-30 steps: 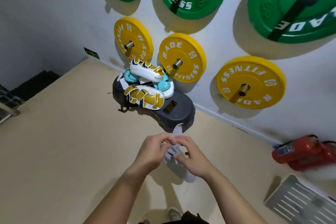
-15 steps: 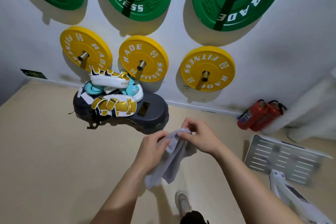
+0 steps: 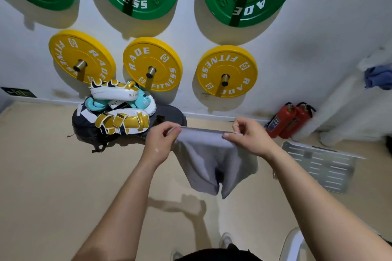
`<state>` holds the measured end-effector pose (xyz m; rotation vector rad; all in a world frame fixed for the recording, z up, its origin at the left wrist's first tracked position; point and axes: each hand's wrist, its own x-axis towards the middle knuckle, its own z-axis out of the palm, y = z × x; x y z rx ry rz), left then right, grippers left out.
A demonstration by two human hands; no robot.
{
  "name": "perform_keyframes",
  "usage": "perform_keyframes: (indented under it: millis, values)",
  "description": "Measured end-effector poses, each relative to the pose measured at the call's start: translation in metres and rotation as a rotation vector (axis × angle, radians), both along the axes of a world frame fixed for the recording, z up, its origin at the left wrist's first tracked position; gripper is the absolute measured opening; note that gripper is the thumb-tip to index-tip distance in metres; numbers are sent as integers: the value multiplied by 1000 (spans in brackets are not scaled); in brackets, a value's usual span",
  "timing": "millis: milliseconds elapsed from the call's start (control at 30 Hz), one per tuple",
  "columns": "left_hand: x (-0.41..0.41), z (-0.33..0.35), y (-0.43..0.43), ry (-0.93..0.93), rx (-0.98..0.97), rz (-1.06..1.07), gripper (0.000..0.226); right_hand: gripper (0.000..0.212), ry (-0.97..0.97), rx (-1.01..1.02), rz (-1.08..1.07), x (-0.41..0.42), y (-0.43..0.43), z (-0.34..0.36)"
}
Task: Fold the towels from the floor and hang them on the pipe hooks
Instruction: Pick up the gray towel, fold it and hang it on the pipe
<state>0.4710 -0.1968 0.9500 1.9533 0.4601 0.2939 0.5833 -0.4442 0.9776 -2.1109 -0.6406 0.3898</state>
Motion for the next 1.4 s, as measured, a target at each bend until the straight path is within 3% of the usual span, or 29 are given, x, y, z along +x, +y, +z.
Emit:
perform_keyframes:
  millis: [133,367,500,533,633,700,833,1033,1133,1233,1400]
  values:
    - [18,24,6,-9,49,58,11,21,-19,-48,18,7,-26,-5]
    - [40,37,-12,11,43,124,15,25,2,-28,-121,23,-57,-9]
    - [52,50,-40,-80,83,-17,12,8,-81,-265,-64,32,-51,0]
    - [56,53,-48,-88,93,-67,13,22,-98,-280,-14,31,-43,4]
    - [64,62,-64,-109,103,-190,13,48,-97,-70,123,22,-9,21]
    - [64,64,-69,-124,61,-209,11,42,-49,66,161,21,10,27]
    - [54,54,-68,-111,-67,-61,15,9,50,103,180,27,23,29]
    - [31,21,-76,-81,-245,11,8,9,83,266,123,25,29,32]
    - [30,10,-80,-53,-275,73,12,15,74,217,64,25,29,29]
    - [37,19,-84,-88,-209,50,11,6,95,128,84,24,23,26]
    - [51,26,-90,-131,-143,-32,11,5,39,165,137,26,10,31]
